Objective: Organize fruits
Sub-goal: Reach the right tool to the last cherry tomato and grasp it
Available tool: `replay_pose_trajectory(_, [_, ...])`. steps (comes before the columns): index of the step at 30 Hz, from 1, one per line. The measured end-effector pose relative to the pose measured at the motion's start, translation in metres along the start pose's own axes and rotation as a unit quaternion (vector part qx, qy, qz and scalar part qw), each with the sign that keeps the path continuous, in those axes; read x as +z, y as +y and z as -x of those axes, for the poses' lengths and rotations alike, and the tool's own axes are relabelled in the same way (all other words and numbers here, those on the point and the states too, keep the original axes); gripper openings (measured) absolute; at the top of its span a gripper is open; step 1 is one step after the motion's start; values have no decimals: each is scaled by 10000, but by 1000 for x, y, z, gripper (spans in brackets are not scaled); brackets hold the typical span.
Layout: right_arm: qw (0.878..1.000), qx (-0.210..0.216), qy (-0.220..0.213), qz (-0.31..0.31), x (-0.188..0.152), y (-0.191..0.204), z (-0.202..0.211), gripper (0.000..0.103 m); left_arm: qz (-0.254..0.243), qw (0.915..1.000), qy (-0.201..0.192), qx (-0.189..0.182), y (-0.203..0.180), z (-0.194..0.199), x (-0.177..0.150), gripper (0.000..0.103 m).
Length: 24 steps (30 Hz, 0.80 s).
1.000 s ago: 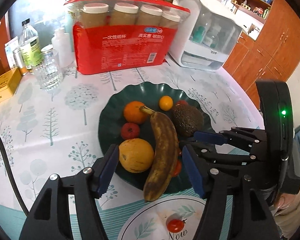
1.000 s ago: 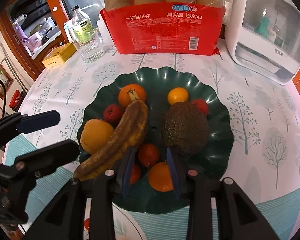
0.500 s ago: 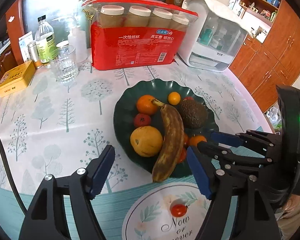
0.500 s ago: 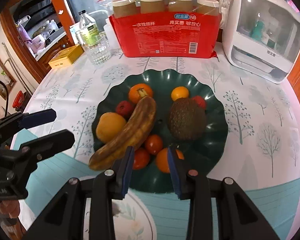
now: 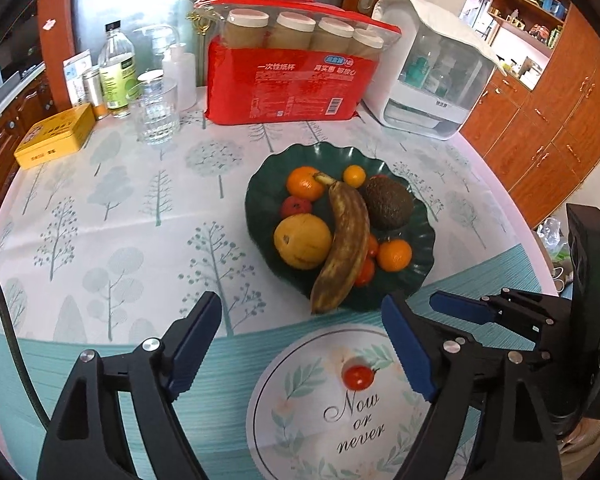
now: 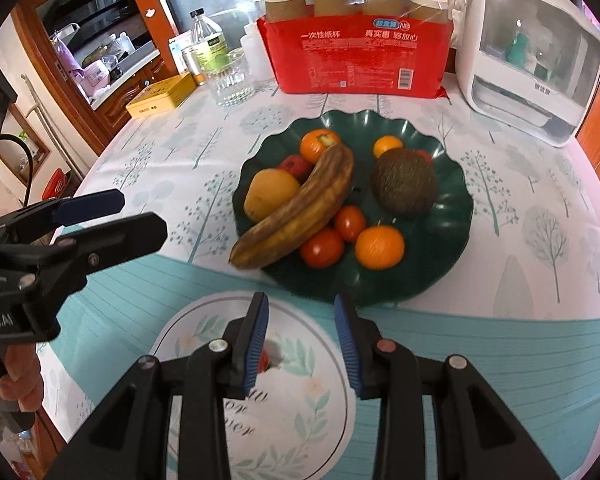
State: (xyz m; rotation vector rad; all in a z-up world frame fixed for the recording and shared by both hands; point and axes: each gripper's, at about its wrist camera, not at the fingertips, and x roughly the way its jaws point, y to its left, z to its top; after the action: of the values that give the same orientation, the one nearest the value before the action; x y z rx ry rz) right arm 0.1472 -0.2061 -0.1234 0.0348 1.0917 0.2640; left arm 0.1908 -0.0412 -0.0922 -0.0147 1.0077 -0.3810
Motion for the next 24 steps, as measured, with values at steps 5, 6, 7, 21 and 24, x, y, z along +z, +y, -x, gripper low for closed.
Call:
replay_pose_trajectory(5, [9999, 85, 136, -37, -15, 5, -6, 35, 93, 9999, 50, 64, 3, 3, -14, 81])
replay_pose_trajectory(6, [9998, 93, 159, -36, -17, 6, -7, 35, 110, 9999, 58, 73, 4, 3, -16, 81])
replay_pose_trajectory(7, [9998, 99, 181, -32, -20, 7, -8, 35, 126, 9999, 65, 90, 4, 4, -18, 81])
replay_pose_trajectory(21, [9981, 217, 575, 6, -48, 20, -38, 35, 255, 9971, 418, 584, 14, -13, -58, 81])
replay_pose_trajectory(24, [9978, 209, 637, 14, -49, 21, -47, 35, 330, 9957, 566, 658, 19, -21, -69, 81])
